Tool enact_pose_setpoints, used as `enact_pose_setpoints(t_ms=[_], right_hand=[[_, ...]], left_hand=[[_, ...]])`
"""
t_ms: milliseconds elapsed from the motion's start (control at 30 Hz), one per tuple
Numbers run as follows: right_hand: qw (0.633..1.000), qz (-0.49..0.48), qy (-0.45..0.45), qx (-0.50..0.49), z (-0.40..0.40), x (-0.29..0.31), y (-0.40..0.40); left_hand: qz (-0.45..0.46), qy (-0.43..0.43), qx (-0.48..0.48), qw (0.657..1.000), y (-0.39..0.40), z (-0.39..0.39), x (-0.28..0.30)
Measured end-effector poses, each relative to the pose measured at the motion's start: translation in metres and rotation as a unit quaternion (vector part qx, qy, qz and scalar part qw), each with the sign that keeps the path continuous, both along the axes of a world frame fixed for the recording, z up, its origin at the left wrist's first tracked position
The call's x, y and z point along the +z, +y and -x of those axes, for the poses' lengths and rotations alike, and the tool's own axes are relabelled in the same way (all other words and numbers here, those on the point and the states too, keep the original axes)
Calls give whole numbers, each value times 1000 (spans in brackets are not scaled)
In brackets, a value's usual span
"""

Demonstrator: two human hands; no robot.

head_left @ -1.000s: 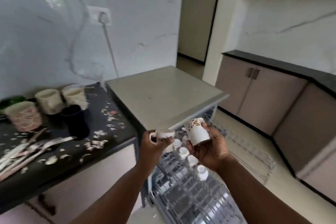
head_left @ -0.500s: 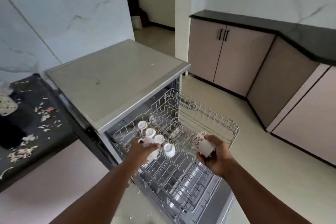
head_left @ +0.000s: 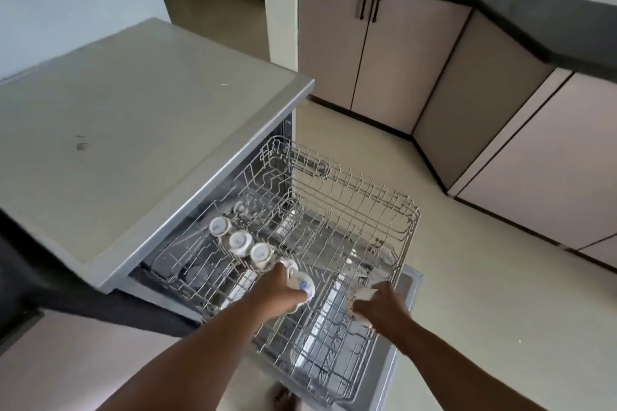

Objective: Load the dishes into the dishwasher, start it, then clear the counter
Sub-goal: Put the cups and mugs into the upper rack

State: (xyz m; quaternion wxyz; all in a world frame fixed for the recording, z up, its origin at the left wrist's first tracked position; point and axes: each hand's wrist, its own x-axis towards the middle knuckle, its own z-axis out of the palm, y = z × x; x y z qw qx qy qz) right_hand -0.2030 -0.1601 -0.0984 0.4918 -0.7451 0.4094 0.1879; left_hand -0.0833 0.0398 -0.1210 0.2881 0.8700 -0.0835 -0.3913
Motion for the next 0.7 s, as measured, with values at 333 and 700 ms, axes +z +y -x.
enact_pose_setpoints(t_ms=[333, 700], right_hand=[[970, 145, -4, 193, -11, -62, 5], [928, 155, -59, 334, -25, -107, 3]], left_hand=[[-31, -63, -40, 997, -39, -6, -55], [-107, -162, 0, 981, -56, 0, -85]])
